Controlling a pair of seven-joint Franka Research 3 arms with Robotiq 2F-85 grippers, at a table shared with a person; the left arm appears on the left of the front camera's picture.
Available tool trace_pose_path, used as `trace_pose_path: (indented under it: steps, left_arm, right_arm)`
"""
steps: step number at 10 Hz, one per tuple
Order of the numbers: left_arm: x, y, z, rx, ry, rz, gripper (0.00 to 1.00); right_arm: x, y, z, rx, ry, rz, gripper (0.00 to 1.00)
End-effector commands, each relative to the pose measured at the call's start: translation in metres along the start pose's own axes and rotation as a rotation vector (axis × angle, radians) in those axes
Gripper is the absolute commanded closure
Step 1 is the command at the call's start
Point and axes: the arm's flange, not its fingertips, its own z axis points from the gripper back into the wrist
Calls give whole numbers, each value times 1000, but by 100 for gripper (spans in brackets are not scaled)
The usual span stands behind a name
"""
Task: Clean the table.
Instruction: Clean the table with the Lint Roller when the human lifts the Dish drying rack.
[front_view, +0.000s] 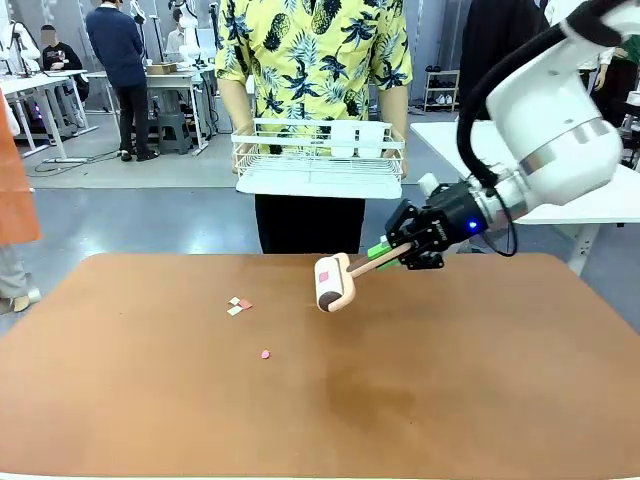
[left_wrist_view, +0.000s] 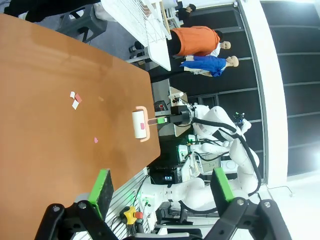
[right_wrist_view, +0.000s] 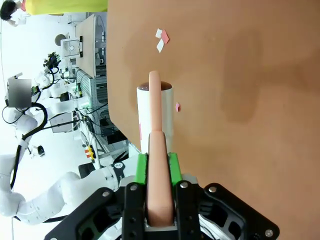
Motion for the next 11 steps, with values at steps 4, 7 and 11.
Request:
trace_pose_path:
  steps: [4, 7, 11]
  left_arm:
    - [-1, -3, 3, -10, -5, -7, 0]
    - [-1, -3, 3, -10, -5, -7, 0]
    - [-1, -3, 3, -10, -5, -7, 0]
  right_arm:
    - [52, 0, -38, -72, 11, 34, 79]
    - [49, -4, -36, -55, 15, 53, 79]
    - [38, -17, -41, -73, 54, -9, 79]
